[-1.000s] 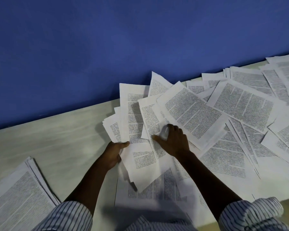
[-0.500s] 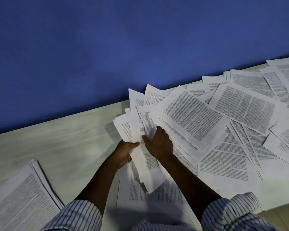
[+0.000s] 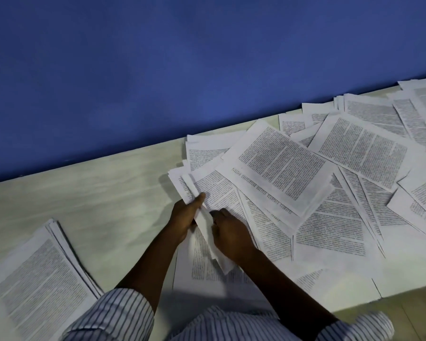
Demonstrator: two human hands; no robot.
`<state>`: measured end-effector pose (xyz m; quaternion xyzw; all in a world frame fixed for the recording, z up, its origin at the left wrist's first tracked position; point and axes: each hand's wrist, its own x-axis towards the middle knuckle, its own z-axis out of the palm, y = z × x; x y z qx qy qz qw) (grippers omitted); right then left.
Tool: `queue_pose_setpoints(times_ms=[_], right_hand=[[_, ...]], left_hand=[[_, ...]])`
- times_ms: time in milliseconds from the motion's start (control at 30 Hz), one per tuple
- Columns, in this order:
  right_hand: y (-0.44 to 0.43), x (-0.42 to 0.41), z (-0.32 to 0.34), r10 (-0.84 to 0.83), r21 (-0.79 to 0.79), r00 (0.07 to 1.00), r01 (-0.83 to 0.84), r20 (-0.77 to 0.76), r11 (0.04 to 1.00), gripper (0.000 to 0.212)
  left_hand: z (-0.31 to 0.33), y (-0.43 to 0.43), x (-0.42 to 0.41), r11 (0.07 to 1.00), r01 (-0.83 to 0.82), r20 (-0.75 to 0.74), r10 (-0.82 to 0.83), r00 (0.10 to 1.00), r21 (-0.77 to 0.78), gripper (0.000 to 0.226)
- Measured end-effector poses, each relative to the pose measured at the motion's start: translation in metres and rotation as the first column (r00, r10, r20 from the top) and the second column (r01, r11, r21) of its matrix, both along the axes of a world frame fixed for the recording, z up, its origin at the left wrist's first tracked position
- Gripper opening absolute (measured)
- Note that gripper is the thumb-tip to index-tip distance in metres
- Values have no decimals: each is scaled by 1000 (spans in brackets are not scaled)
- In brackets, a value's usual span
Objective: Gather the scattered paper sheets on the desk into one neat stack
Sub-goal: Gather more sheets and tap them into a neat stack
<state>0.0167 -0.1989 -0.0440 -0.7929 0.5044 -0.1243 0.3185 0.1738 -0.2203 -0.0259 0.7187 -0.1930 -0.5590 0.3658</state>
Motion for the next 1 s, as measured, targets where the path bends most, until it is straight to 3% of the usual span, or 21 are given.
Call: queue_pose_setpoints(times_ms=[67,167,333,433,500,600,700,767,867,1000], right_hand=[[10,-9,-5,52,91,999,-53,11,994,50],[9,-25,-6,63,177,997,-68,31,982,56],[-14,-33,15,-177,227,977,147,118,963,42],[-31,-16,23,-315,221,935,277,161,935,44],[-39,-1,27,-279,259,931,217,236,941,44],[-41,7,30,-185,294,949,106,255,950,39],[-32,-12,22,-265,84,956,255,129,963,42],[-29,-31,11,-343,-135,935,329,-94,935,54],[-23,-50,-1,-342,-93,848,334,-405,938,82],[-22,-51,-7,-302,-66,801,314,-517,947,92]], left_hand=[[-2,6,1,1000,2,-22,-2,1000,-9,32],[-1,16,6,1000,3,-189,-8,982,-27,35],[-2,19,2,999,-32,-232,33,972,6,41],[-1,17,-4,997,-63,-189,71,979,44,66],[-7,11,-7,997,-64,-204,70,976,34,80],[-4,4,-10,999,-45,-193,50,980,29,63],[-2,1,-13,999,38,12,-38,999,13,40],[-8,1,-15,998,32,77,-36,996,45,27],[-14,5,-17,998,-28,-36,30,999,58,24],[-19,8,-16,999,-44,-129,46,991,18,26]])
